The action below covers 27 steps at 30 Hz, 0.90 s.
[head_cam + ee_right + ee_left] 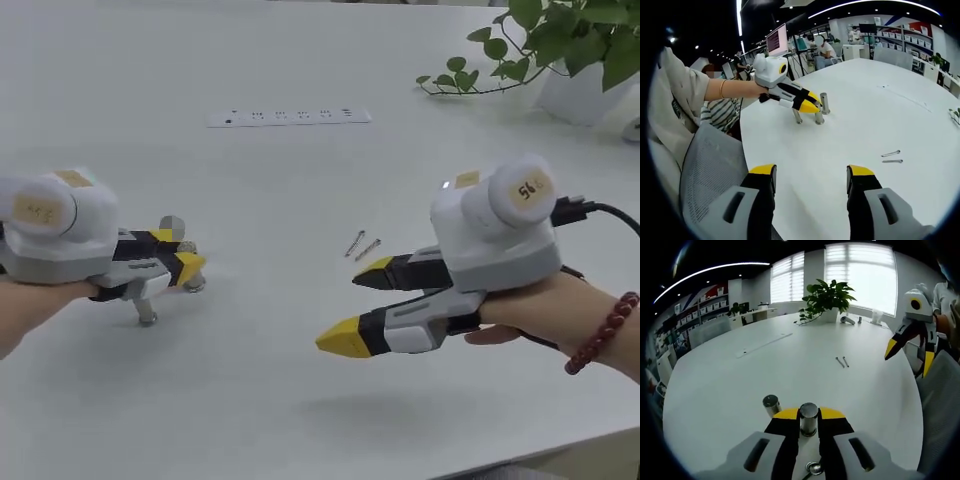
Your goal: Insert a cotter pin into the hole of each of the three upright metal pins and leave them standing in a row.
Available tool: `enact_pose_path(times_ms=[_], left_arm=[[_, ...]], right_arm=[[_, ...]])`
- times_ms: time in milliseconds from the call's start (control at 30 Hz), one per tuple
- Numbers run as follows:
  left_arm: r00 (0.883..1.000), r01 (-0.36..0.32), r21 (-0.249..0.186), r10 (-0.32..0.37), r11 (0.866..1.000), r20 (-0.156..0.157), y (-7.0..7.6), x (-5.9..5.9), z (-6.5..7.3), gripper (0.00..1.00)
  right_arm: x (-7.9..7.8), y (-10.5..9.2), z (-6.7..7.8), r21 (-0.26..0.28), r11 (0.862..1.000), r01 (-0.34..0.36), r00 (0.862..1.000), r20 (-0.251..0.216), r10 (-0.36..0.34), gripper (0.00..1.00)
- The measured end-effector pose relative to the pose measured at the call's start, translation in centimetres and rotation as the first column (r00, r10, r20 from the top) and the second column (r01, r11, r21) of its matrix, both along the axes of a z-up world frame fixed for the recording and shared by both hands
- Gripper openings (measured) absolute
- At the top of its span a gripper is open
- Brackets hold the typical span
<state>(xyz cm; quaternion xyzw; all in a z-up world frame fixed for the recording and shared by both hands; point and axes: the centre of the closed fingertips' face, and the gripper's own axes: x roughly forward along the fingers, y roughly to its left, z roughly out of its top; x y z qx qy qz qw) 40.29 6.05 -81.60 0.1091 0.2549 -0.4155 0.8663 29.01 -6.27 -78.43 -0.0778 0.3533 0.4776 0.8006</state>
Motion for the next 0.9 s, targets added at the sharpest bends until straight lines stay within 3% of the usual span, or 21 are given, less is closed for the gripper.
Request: enact_pose_path(times_ms=[667,900], left_arm=[[1.000,0.002,0.012,-0.003,1.000,0.018,-0.15,0.20,0.15,0.11],[1.000,-0.007,0.021,0.007,1.000,0.010,-0.18,0.15,0.24,0.11]], right_arm=[[-0.17,0.04,0.49,-0.002,1.000,-0.015,1.000,0.023,0.015,0.60],[-0.23,-0.31,0.56,-0.001,1.000,-0.006,1.000,0.025,0.006,0.60]])
